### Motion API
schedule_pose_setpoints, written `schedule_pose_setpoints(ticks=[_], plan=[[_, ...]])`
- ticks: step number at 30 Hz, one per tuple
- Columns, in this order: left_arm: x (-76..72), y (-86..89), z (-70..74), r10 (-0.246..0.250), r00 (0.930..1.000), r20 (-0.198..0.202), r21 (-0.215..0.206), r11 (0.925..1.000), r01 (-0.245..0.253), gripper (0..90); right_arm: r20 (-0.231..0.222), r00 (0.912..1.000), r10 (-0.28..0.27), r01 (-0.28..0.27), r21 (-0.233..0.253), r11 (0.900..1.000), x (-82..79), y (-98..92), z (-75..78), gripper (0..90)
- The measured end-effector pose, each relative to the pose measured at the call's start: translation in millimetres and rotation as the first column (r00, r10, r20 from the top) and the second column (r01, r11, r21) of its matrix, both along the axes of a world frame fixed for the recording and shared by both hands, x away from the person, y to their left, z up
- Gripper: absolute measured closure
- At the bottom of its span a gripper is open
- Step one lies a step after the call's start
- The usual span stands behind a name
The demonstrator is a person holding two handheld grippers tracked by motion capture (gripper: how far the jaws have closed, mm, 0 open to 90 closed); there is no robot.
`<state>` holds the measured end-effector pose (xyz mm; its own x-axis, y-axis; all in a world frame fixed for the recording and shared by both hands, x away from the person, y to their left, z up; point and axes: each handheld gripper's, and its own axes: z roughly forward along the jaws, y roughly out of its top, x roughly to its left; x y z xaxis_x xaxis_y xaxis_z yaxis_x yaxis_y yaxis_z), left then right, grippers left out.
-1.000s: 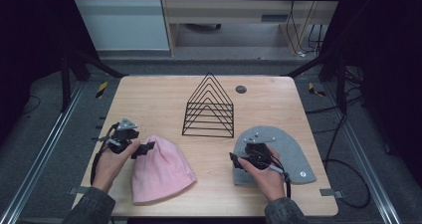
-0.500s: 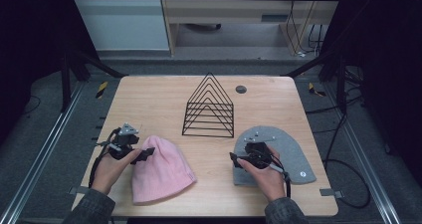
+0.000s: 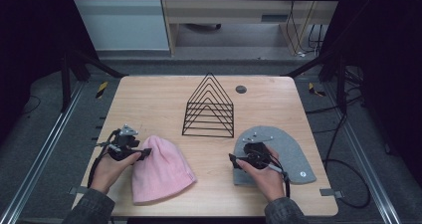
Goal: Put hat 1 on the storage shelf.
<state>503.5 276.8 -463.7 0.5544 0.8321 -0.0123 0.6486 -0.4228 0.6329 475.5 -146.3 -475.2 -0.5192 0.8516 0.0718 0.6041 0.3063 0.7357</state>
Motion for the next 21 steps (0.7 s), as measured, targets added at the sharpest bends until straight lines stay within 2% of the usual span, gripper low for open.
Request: schedule_pose_setpoints(ticks=[3,6,8,10,16,21], plan=[[3.4,-0.6,-5.0,0.009,0.9999,-0.010,0.003,1.0000,-0.009,39.0,-0.005,1.0000,0.003,-0.003,-0.004,1.000,-0.3,1.0,-0.4,22.0],[5.5,-2.1,-7.8,-0.006,0.9995,-0.033,-0.027,0.9996,0.005,44.1,-0.006,0.9999,0.010,-0.010,-0.005,1.000,-0.1,2.1,-1.1,22.0],[6.2,-2.5,-9.4,-0.015,0.9986,-0.050,-0.039,0.9992,0.014,48.7,-0.008,0.9999,0.012,-0.012,-0.003,1.000,-0.1,2.4,-1.2,22.0],[6.2,-2.6,-9.4,-0.028,0.9980,-0.057,-0.048,0.9985,0.025,56.9,-0.007,0.9999,0.012,-0.012,-0.006,1.000,0.0,2.5,-1.3,22.1],[4.4,-4.2,-5.4,-0.048,0.9977,-0.048,-0.051,0.9976,0.046,75.3,-0.005,0.9999,0.013,-0.013,-0.010,1.000,0.2,3.5,-1.5,22.1],[2.9,-2.9,-3.1,-0.050,0.9981,-0.035,-0.050,0.9976,0.048,78.0,-0.004,0.9999,0.016,-0.016,-0.009,1.000,-0.1,3.7,-1.1,22.1]])
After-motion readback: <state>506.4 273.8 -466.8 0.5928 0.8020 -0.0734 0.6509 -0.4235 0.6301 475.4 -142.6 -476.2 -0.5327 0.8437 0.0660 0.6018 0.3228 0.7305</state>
